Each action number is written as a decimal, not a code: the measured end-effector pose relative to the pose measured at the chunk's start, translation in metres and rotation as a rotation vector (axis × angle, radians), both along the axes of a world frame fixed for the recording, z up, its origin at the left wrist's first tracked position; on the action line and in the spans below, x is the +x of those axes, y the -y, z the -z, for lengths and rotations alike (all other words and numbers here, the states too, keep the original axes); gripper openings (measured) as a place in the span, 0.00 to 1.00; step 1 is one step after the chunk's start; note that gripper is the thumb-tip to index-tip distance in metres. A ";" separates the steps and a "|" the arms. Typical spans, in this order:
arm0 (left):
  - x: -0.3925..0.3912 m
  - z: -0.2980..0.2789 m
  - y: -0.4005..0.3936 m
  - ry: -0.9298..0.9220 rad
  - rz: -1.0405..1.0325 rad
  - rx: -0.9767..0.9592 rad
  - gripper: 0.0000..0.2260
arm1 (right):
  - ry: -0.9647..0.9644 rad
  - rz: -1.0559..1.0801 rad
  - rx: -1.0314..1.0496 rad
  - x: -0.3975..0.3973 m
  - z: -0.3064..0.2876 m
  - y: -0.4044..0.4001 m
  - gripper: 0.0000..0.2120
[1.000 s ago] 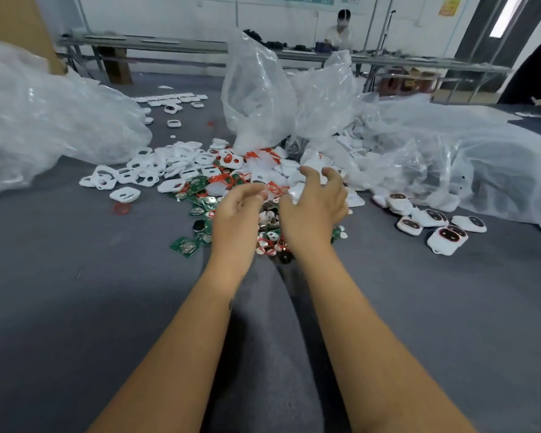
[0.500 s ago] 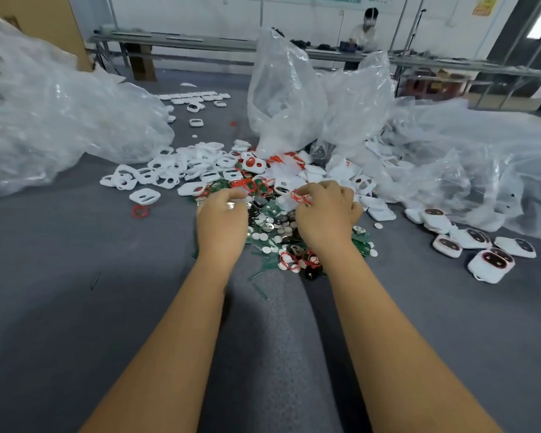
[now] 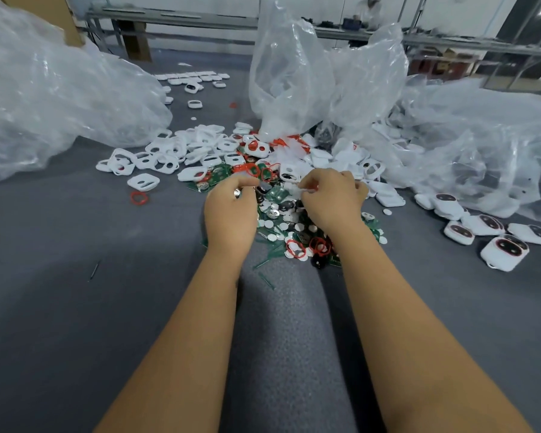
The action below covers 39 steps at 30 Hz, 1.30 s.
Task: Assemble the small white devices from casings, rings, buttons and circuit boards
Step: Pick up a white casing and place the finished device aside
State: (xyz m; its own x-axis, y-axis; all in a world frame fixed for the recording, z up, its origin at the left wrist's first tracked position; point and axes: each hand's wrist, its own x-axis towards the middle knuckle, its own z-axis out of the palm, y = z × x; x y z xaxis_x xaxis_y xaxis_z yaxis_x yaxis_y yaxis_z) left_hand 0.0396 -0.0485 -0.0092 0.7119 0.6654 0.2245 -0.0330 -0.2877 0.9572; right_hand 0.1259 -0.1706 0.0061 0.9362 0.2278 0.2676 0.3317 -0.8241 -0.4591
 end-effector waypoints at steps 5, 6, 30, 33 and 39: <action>-0.001 -0.005 -0.004 0.079 -0.030 -0.122 0.14 | -0.004 0.071 0.148 -0.001 -0.005 0.012 0.10; -0.002 -0.007 -0.006 0.120 -0.035 -0.183 0.13 | -0.016 0.083 0.179 -0.002 -0.006 0.015 0.10; -0.001 -0.009 -0.012 0.247 0.356 -0.737 0.08 | 0.263 -0.261 0.489 -0.022 -0.005 -0.012 0.05; 0.001 -0.009 -0.004 0.237 0.469 -0.751 0.06 | 0.301 -0.428 0.372 -0.038 -0.004 -0.015 0.08; -0.003 -0.010 -0.003 0.216 0.242 -0.642 0.13 | 0.249 -0.359 0.287 -0.060 0.008 -0.003 0.13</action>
